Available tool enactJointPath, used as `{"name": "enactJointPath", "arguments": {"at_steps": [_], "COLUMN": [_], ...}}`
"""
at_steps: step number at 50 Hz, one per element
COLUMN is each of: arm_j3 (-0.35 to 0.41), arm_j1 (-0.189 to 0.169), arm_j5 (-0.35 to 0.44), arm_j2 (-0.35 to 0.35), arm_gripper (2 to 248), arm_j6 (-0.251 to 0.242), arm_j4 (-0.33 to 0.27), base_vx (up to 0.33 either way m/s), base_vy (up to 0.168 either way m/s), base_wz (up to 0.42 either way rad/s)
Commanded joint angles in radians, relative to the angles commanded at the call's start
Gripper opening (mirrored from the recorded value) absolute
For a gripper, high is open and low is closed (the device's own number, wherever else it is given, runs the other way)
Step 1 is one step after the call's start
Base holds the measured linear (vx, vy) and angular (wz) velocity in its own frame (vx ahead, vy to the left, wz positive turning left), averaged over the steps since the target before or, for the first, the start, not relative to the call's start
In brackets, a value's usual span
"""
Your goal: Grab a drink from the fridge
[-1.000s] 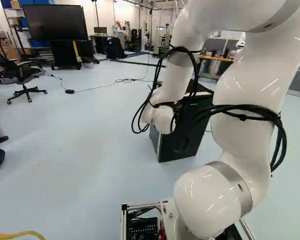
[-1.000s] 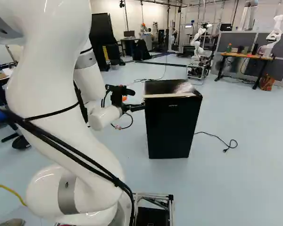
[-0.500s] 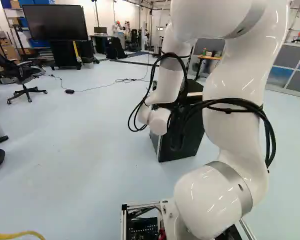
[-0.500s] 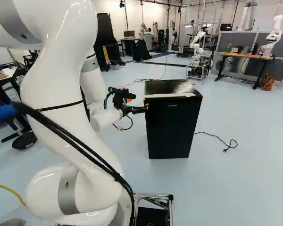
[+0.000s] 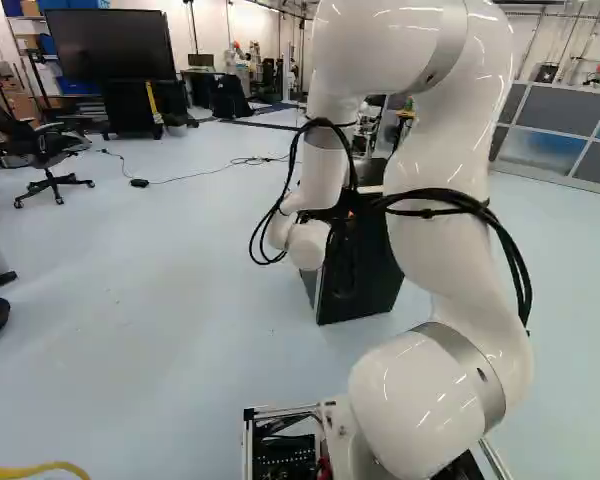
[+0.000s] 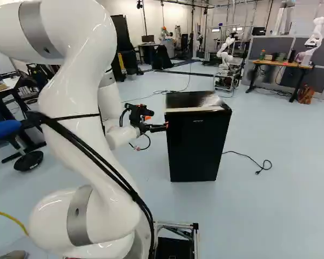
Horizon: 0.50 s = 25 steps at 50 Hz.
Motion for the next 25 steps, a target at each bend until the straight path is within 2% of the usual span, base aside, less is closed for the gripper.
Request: {"name": "enactJointPath", "arguments": {"at_steps": [12,25], "arm_j3": [-0.046,-0.089], "arm_j1": [0.004,0.000], "arm_j5": [0.000,0.000], "arm_j2": [-0.059,-0.092], "arm_gripper": [247,247], "arm_j6": [0.000,0.000], "arm_j4": [0.030,0.069], "base_vx": [0.000,0.000], "base_vy": [0.000,0.000], "base_wz": [0.000,0.000]}}
